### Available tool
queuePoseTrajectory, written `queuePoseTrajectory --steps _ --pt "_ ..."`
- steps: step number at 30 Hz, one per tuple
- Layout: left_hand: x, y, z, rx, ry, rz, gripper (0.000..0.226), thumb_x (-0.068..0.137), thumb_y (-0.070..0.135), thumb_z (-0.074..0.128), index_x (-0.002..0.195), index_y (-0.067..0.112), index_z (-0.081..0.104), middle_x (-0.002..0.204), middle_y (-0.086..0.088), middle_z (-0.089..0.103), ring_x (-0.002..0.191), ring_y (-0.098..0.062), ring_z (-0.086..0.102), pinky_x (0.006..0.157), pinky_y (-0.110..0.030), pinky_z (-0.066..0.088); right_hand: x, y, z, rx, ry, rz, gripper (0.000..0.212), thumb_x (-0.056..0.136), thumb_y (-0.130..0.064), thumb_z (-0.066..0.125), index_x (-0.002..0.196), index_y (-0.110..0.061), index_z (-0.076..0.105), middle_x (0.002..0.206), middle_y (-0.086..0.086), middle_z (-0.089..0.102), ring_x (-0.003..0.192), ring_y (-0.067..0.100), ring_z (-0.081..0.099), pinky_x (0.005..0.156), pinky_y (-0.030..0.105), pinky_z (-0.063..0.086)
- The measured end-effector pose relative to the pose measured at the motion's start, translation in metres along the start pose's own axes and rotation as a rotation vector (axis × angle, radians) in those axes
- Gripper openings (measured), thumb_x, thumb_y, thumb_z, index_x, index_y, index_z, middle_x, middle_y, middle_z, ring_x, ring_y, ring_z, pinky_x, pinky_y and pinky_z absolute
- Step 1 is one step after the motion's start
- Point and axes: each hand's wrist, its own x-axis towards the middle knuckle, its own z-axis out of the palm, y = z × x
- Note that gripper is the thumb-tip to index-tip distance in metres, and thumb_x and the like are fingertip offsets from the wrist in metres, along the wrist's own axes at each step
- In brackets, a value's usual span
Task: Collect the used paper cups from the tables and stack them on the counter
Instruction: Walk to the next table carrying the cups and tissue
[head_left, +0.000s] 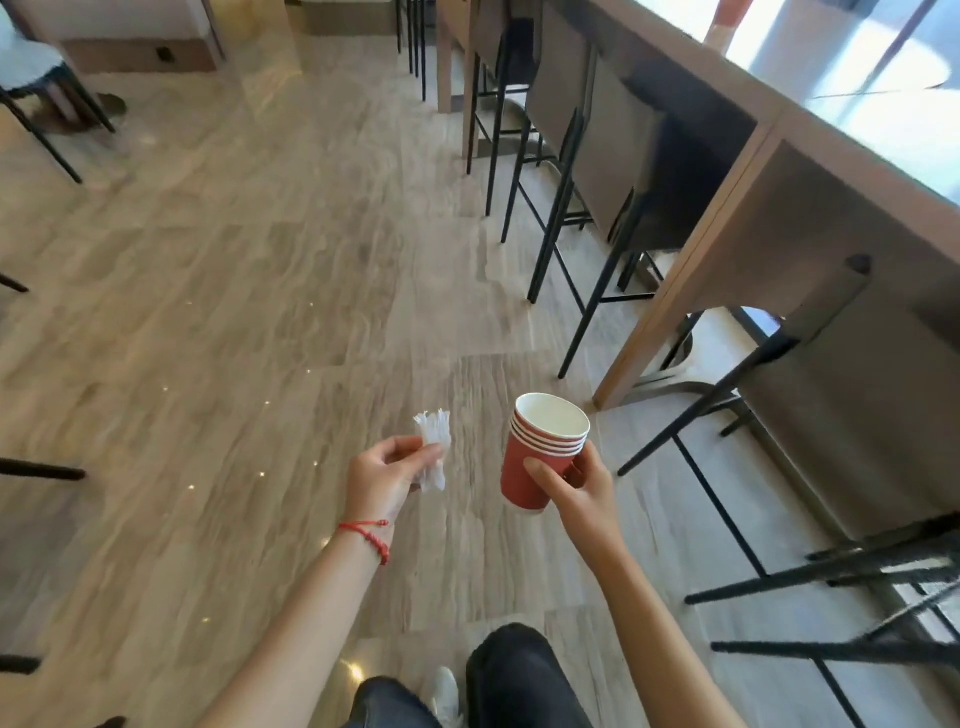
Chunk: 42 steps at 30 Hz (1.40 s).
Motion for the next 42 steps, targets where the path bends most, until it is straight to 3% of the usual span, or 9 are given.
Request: queuePoseTrajectory --steps 3,8,15,19,23,29,33,37,42 --pt "0.050 0.010 0.028 0.014 -0.021 -0.023 0.022 0.068 0.005 0.078 0.086 0.000 0.066 0.069 -0.007 0.062 0.060 -0.015 0.057 0.053 -0.020 0.047 0.058 -0.004 0.001 0.003 0.005 -0.005 0.037 0.077 -0.011 0.073 0.106 -0.028 0.057 0.103 -0.003 0.067 0.092 0.005 0.066 0.072 0.019 0.053" --pt "0.137 0.035 0.078 -0.006 -0.001 -0.019 0.016 0.068 0.005 0.078 0.078 0.007 0.065 0.068 -0.007 0.061 0.059 -0.016 0.055 0.047 -0.015 0.045 0.164 -0.016 0.001 0.013 -0.017 -0.042 0.037 0.078 -0.006 0.072 0.107 -0.025 0.057 0.102 -0.002 0.067 0.092 0.006 0.065 0.075 0.021 0.054" --pt "0.234 0.093 0.143 -0.022 -0.005 -0.012 0.016 0.068 0.003 0.077 0.077 0.008 0.065 0.071 -0.010 0.064 0.061 -0.018 0.059 0.051 -0.019 0.049 0.294 -0.051 -0.006 -0.013 -0.030 -0.068 0.038 0.078 -0.013 0.073 0.105 -0.034 0.057 0.101 -0.010 0.068 0.092 0.000 0.065 0.070 0.013 0.051" --pt "0.276 0.114 0.166 -0.020 -0.014 -0.006 0.017 0.068 0.005 0.078 0.080 0.008 0.066 0.074 -0.011 0.066 0.067 -0.021 0.061 0.065 -0.032 0.050 0.346 -0.061 -0.004 -0.019 -0.029 -0.065 0.041 0.078 -0.015 0.073 0.107 -0.038 0.056 0.100 -0.015 0.068 0.094 -0.002 0.064 0.070 0.010 0.049" --pt "0.335 0.133 0.193 -0.036 -0.048 -0.031 0.017 0.069 0.001 0.076 0.075 0.011 0.063 0.070 -0.010 0.063 0.067 -0.025 0.059 0.063 -0.031 0.047 0.402 -0.064 0.003 -0.021 0.003 -0.054 0.043 0.078 -0.014 0.073 0.108 -0.039 0.054 0.104 -0.014 0.066 0.095 -0.002 0.063 0.071 0.011 0.050" --pt "0.435 0.167 0.238 0.011 -0.181 -0.053 0.019 0.064 0.003 0.079 0.071 0.013 0.064 0.065 -0.006 0.066 0.068 -0.028 0.061 0.065 -0.035 0.050 0.482 -0.070 0.015 -0.010 0.167 -0.051 0.043 0.078 -0.013 0.072 0.108 -0.036 0.052 0.105 -0.013 0.063 0.092 -0.008 0.062 0.068 0.008 0.049" --pt "0.493 0.202 0.271 0.081 -0.310 -0.061 0.019 0.064 0.005 0.081 0.069 0.013 0.065 0.064 -0.005 0.067 0.074 -0.031 0.063 0.074 -0.044 0.051 0.531 -0.082 0.020 0.013 0.302 -0.027 0.044 0.077 -0.017 0.072 0.110 -0.035 0.050 0.109 -0.009 0.062 0.092 -0.009 0.061 0.068 0.008 0.049" --pt "0.536 0.234 0.304 0.149 -0.450 -0.019 0.017 0.064 0.007 0.081 0.070 0.015 0.067 0.060 0.002 0.068 0.071 -0.026 0.064 0.067 -0.035 0.052 0.567 -0.094 0.020 0.013 0.421 -0.031 0.049 0.074 -0.024 0.074 0.115 -0.033 0.049 0.109 -0.012 0.061 0.095 -0.009 0.060 0.069 0.008 0.049" --pt "0.567 0.261 0.349 0.217 -0.584 0.035 0.016 0.066 0.011 0.080 0.074 0.016 0.067 0.070 -0.001 0.068 0.072 -0.021 0.064 0.072 -0.034 0.053 0.594 -0.104 0.009 0.009 0.569 -0.063 0.049 0.075 -0.020 0.074 0.118 -0.027 0.051 0.112 -0.004 0.063 0.098 0.000 0.062 0.075 0.012 0.051"
